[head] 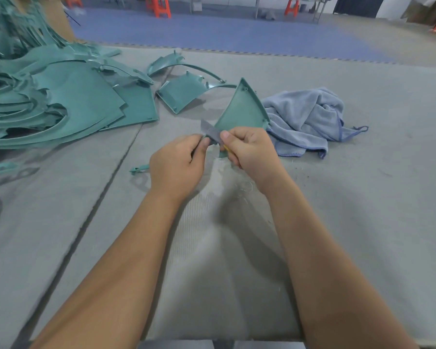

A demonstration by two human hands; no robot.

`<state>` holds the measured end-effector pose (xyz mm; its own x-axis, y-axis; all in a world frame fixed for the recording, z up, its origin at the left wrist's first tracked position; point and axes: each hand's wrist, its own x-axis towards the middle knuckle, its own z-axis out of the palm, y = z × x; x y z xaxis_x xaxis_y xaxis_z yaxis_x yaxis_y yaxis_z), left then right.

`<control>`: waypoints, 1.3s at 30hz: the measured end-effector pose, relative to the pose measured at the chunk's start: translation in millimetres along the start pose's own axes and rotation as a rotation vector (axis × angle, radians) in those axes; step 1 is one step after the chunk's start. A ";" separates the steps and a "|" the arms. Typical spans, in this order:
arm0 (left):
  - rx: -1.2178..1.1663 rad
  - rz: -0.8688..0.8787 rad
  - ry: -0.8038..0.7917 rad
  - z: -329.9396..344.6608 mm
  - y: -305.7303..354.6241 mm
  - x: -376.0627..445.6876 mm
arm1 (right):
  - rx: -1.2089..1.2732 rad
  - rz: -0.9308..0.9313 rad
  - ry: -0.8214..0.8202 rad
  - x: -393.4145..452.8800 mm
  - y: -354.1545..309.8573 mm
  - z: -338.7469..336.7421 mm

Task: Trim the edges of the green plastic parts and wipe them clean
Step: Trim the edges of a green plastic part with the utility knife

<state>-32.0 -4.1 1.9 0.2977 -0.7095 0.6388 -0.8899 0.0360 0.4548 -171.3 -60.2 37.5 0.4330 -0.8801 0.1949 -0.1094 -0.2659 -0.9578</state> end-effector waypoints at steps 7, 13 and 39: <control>0.001 0.031 0.027 1.2 -2.0 -3.9 | 0.075 0.045 0.142 15.7 -2.1 -16.1; 0.010 0.090 0.073 0.9 0.6 -4.1 | 0.079 0.083 0.314 26.9 0.4 -38.3; -0.034 -0.137 -0.300 8.4 -13.1 0.8 | 0.350 -0.065 0.277 12.5 32.0 -24.0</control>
<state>-23.0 -11.1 -8.8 0.2940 -0.8848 0.3615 -0.8350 -0.0537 0.5477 -190.8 -89.2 14.4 0.1674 -0.9507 0.2610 0.2398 -0.2176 -0.9461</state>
